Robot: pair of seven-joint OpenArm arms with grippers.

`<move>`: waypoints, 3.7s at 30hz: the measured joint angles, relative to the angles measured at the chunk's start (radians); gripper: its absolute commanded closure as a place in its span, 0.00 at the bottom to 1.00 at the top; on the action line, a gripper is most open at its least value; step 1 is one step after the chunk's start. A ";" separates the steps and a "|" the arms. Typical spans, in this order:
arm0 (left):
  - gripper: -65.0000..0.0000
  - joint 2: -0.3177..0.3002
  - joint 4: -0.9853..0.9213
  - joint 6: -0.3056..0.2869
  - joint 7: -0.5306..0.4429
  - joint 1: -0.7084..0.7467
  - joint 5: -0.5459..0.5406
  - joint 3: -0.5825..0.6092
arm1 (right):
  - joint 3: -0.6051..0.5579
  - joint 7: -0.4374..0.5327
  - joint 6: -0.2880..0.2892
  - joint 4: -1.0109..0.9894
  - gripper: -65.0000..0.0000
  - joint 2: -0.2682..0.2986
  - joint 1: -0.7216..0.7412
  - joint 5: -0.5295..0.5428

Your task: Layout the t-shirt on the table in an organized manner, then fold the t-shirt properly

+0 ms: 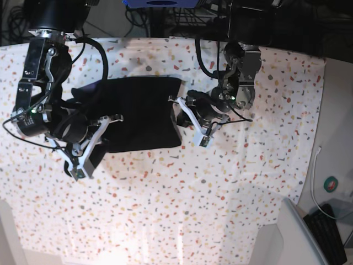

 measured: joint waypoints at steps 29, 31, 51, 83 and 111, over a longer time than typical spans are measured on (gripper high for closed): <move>1.00 -0.046 0.010 -0.011 -0.024 0.028 -0.024 0.000 | -0.290 0.146 -0.370 -0.130 1.00 -0.016 -0.048 -0.005; 1.00 -0.045 0.016 -0.007 -0.031 0.035 -0.024 0.000 | -0.290 0.137 -0.370 -0.134 1.00 -0.032 -0.043 -0.002; 1.00 -0.032 0.162 0.003 0.007 0.136 -0.001 0.072 | -0.294 0.134 -0.370 -0.212 1.00 0.014 0.020 -0.005; 1.00 -0.172 0.498 -0.015 0.143 0.365 -0.017 -0.256 | -0.442 0.125 -0.528 -0.158 1.00 0.009 0.013 0.001; 1.00 -0.174 0.493 -0.013 0.149 0.443 -0.008 -0.424 | -0.438 0.130 -0.536 -0.266 0.57 -0.050 -0.001 0.003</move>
